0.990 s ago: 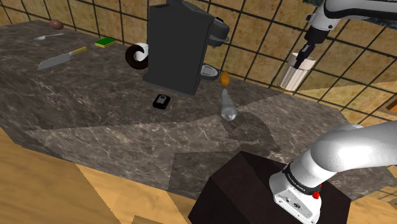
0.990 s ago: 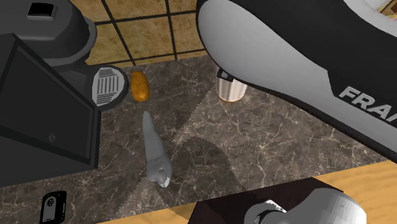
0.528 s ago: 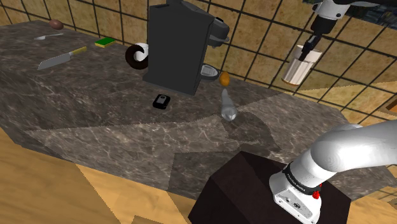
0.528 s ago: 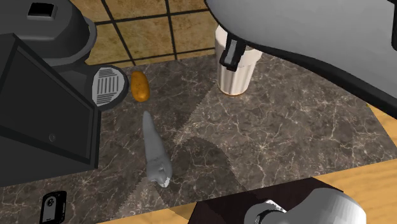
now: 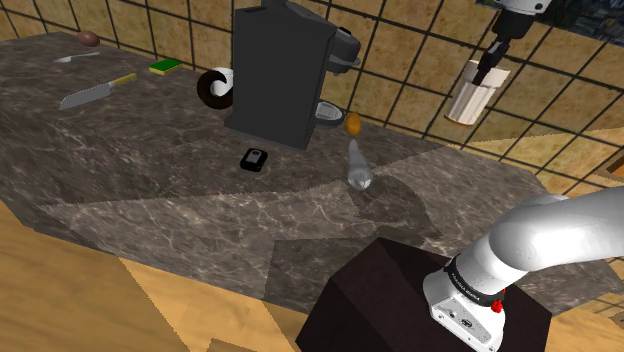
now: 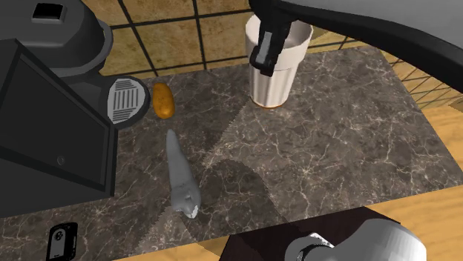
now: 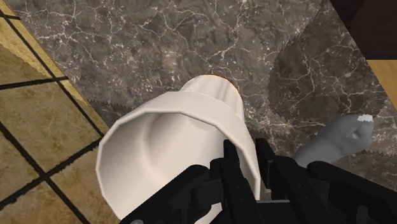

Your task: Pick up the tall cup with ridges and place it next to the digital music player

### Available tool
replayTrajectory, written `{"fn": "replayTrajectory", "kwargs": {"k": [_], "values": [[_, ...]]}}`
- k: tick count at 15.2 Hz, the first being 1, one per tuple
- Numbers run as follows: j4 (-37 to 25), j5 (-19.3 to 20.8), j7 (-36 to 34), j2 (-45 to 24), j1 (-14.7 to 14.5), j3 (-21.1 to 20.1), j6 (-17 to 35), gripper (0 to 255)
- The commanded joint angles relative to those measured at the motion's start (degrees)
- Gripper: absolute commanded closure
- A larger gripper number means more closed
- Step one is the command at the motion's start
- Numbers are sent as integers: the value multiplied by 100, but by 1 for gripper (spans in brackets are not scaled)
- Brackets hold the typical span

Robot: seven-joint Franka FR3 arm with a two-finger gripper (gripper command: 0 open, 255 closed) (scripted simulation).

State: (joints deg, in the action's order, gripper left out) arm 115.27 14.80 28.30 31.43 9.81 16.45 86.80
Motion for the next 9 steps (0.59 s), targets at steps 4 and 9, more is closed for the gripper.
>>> {"fn": "replayTrajectory", "kwargs": {"k": [4,9], "values": [[-83,-271,-656,-163,-204,-509,-50,255],[-286,-535,-1311,-453,-417,-1002,-73,255]]}}
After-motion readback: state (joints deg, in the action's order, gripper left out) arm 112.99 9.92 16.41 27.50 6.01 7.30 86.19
